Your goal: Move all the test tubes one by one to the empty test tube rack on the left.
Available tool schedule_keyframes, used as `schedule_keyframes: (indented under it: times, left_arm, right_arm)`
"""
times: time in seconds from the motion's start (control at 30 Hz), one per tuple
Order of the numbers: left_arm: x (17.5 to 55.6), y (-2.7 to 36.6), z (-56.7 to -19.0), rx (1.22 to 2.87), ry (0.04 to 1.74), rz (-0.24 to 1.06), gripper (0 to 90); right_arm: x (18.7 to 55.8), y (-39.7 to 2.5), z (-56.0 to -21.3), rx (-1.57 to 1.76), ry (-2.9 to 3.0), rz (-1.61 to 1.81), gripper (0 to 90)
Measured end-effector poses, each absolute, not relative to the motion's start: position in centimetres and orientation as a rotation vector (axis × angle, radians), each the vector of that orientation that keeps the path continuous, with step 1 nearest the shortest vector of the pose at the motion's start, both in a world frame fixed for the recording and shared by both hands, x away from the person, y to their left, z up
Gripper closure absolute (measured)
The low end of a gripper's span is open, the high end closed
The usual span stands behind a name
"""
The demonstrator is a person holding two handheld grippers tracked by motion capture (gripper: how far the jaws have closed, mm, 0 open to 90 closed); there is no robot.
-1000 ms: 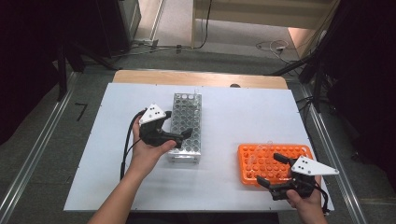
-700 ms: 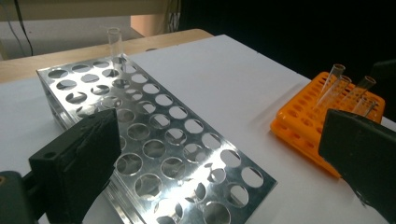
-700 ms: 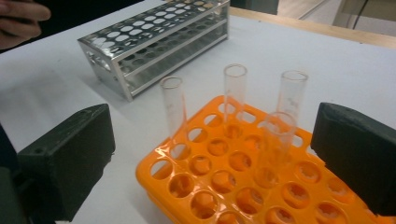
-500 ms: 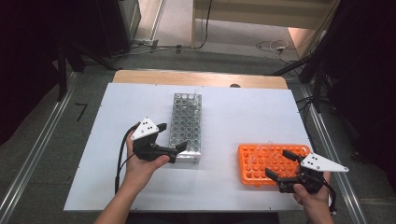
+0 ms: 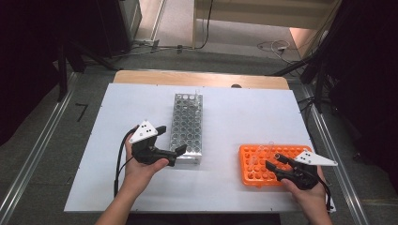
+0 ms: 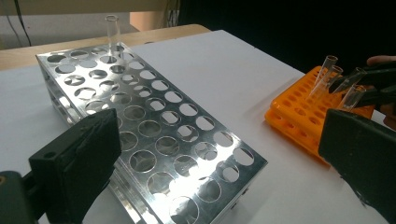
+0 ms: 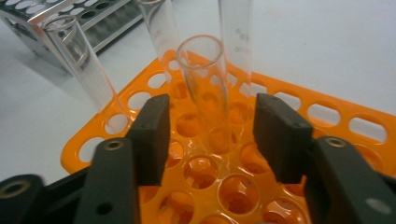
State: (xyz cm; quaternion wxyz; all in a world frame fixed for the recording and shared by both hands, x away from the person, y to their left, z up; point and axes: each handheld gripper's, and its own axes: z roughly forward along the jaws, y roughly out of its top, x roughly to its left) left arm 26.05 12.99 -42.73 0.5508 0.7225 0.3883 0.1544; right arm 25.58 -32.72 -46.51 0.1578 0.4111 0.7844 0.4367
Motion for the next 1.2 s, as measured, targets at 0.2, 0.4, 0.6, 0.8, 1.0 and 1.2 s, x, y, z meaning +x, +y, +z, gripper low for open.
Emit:
schedule_keyframes:
  times: [0.2, 0.4, 0.6, 0.8, 1.0, 1.2]
  left_arm:
    - [26.1, 12.9, -42.8, 1.709, 0.923, 0.360, 0.0]
    - [26.1, 12.8, -42.8, 1.713, 0.917, 0.356, 0.0]
    - [26.1, 12.8, -42.8, 1.713, 0.919, 0.358, 0.0]
    - [26.1, 12.8, -42.8, 1.711, 0.921, 0.359, 0.0]
    - [26.1, 12.8, -42.7, 1.711, 0.920, 0.360, 0.0]
    - [26.0, 12.7, -42.6, 1.709, 0.912, 0.361, 0.0]
  right_arm:
    - [25.6, -32.1, -47.0, 1.166, 2.236, 1.179, 58.2]
    - [25.6, -31.8, -47.2, 1.148, 2.206, 1.150, 71.5]
    - [25.6, -32.0, -46.8, 1.164, 2.193, 1.174, 73.4]
    - [25.3, -32.5, -45.4, 1.181, 2.161, 1.224, 73.5]
    - [24.8, -33.0, -43.6, 1.175, 2.140, 1.264, 73.6]
    - [24.3, -32.7, -41.8, 1.143, 2.126, 1.298, 73.7]
